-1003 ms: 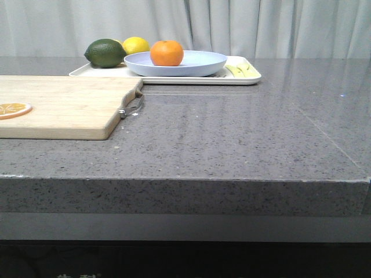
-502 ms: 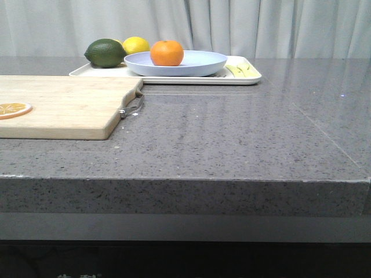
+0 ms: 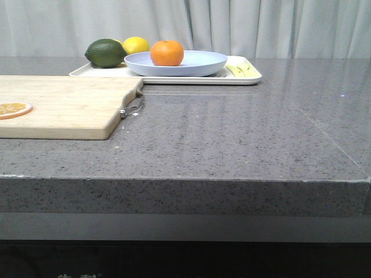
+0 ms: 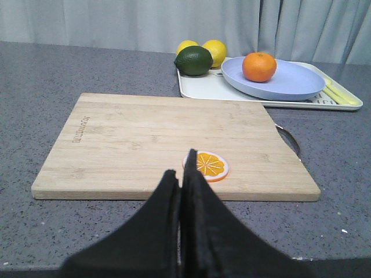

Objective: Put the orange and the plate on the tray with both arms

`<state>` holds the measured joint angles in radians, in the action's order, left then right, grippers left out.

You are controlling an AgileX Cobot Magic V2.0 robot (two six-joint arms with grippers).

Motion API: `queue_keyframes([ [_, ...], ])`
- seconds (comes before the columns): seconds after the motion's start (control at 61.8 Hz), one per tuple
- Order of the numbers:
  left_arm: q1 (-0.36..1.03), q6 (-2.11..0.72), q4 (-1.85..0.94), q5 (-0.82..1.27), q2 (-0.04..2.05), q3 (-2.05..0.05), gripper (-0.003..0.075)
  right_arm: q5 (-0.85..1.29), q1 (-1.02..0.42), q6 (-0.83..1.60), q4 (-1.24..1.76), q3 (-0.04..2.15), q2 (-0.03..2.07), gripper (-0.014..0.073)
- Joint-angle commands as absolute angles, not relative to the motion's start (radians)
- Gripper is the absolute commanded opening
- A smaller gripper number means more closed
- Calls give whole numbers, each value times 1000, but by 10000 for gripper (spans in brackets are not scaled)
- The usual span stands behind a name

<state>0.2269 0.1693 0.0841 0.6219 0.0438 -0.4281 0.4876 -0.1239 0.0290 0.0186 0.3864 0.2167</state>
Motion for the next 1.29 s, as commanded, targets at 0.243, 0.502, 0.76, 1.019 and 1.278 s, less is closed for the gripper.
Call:
queue_keyframes([
  [0.243, 225, 177, 79, 538, 58, -451, -18, 401, -122, 36, 10, 411, 226, -120],
  [0.502, 225, 177, 85, 490, 56, -432, -18, 401, -122, 36, 10, 411, 226, -120],
  [0.76, 79, 177, 63, 356, 56, -309, -18, 401, -122, 36, 10, 411, 226, -120],
  [1.019, -32, 177, 33, 273, -28, -169, -18, 401, -122, 36, 10, 411, 226, -120],
  [1.278, -32, 177, 33, 253, -24, -79, -18, 403, -122, 36, 10, 411, 226, -120],
])
